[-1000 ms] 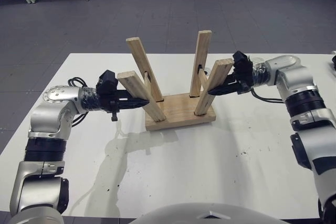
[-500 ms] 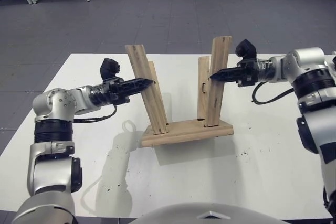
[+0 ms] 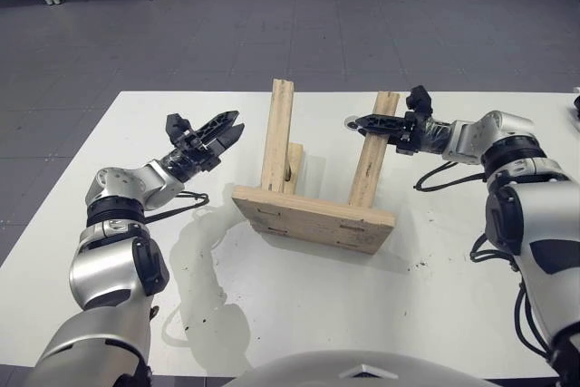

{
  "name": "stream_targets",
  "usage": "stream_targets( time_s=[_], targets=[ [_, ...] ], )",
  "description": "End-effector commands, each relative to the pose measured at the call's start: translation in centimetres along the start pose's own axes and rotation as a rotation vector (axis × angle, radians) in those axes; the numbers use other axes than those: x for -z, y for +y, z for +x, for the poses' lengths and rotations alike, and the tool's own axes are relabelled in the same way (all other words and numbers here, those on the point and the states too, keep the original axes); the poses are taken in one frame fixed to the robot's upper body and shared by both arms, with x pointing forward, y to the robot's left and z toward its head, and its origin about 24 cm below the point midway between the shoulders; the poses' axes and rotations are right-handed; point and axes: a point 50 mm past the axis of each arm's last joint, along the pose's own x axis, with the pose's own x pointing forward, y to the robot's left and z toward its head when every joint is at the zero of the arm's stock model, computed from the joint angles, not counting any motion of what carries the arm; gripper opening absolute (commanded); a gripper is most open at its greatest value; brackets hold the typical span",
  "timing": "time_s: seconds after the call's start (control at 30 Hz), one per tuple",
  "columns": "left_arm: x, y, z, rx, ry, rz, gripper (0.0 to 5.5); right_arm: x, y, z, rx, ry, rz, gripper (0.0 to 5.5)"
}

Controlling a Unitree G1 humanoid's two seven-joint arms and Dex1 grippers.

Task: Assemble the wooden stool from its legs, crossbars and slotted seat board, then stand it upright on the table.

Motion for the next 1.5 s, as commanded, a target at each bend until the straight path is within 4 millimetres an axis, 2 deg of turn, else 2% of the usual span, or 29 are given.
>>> stream_targets(
  time_s=[0.03,0.17,0.23,0.4,0.5,0.57,0.63,0.73,0.87,0.97,1.07,1.2,1.37,1.43,1.5],
  targets=[
    [-1.0,-1.3,-1.7,-0.018,0.026,0.088,2.20,-0.1,-0.5,-2.3,0.030,-0.038,0.035,2.79],
    [-1.0,-1.9,-2.8,-0.028,0.071,0.129,2.20,-0.2,-0.3,-3.7,0.004,-0.027,0.049,3.49],
    [-0.5,-2.0,-3.3,-0.045,0.151,0.229,2.20,-0.2,-0.6,-5.0,0.040,-0.035,0.047,3.76],
    [-0.6,-2.3,-5.5,-0.091,0.249,0.564,2.20,-0.1,-1.0,-9.2,0.133,-0.027,0.026,3.81],
    [0.1,-2.2,-7.1,-0.138,0.422,0.753,2.20,0.1,-0.3,-11.3,0.153,0.066,-0.051,3.81],
    [1.0,-1.9,-8.4,-0.164,0.589,0.847,2.47,0.8,0.5,-11.7,0.169,0.175,-0.185,3.84],
    [1.8,-1.8,-9.2,-0.163,0.708,0.907,2.76,2.2,1.3,-11.3,0.178,0.298,-0.322,4.10],
    [2.4,-1.8,-9.0,-0.165,0.778,1.001,3.23,4.6,2.1,-10.4,0.205,0.471,-0.526,4.48],
    [3.1,-1.6,-7.8,-0.112,0.821,1.058,3.23,6.9,3.4,-9.4,0.186,0.650,-0.723,4.48],
    [3.4,-1.4,-6.8,-0.094,0.810,1.089,3.23,8.1,4.6,-8.9,0.123,0.742,-0.809,4.48],
    [3.5,-1.1,-5.8,-0.078,0.797,1.110,3.23,9.3,5.2,-7.4,0.071,0.748,-0.845,4.48],
    [4.0,-0.4,-4.6,-0.060,0.793,1.112,3.23,11.0,4.8,-5.1,0.041,0.731,-0.845,4.48],
    [4.7,0.1,-3.7,-0.017,0.821,1.092,3.23,11.8,3.9,-3.6,0.080,0.706,-0.850,4.48],
    [5.0,0.5,-3.1,-0.004,0.820,1.087,3.27,12.0,3.4,-3.3,0.096,0.697,-0.843,4.25],
    [5.5,1.0,-2.3,0.013,0.799,1.078,2.86,11.9,2.7,-3.2,0.124,0.692,-0.842,3.72]
  ],
)
